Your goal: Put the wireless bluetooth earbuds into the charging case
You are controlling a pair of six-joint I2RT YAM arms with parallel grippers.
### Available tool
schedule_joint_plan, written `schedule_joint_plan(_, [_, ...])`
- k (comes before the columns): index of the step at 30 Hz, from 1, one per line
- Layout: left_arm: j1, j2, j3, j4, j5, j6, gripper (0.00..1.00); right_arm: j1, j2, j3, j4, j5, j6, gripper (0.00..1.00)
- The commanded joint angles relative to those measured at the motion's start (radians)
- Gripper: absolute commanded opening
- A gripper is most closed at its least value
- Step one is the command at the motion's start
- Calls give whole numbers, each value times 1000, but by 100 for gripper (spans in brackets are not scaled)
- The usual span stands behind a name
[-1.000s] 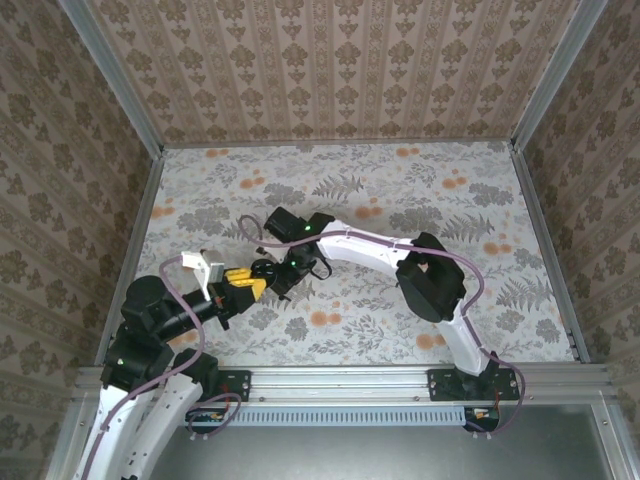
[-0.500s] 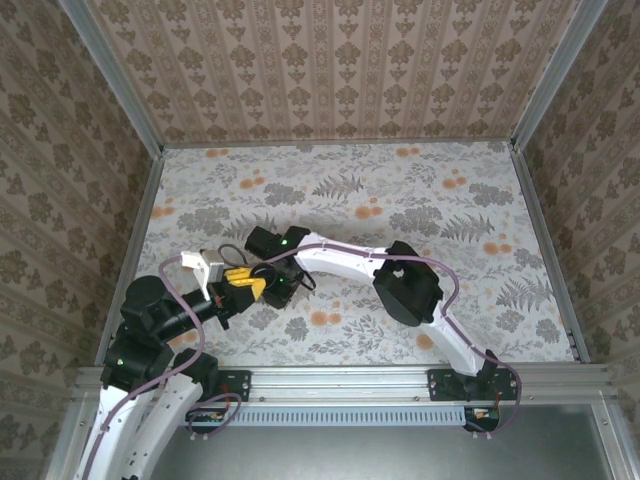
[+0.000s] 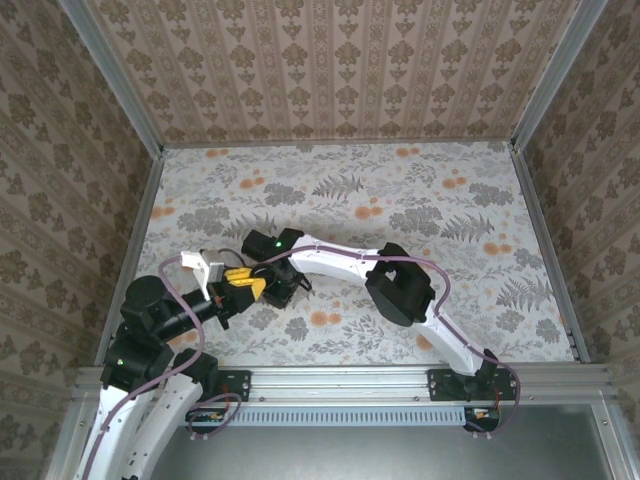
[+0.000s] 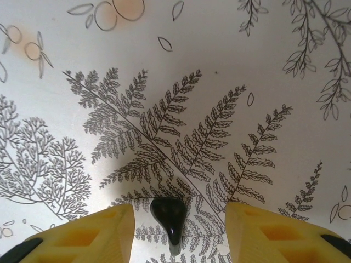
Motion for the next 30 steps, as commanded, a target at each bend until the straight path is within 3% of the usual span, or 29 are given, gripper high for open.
schedule_joint_plan(1, [6, -12, 12, 22, 1, -10, 0, 9, 33, 29, -58, 34, -24, 46])
schedule_joint_plan(10, [5, -12, 4, 27, 2, -14, 0, -17, -2, -54, -16, 94, 50, 28])
schedule_joint_plan(18, [4, 18, -27, 89, 21, -44, 0, -135, -141, -249, 85, 69, 209, 26])
schedule_joint_plan(30, [0, 160, -139, 318, 67, -129, 0, -310, -372, -634, 247, -9, 383, 25])
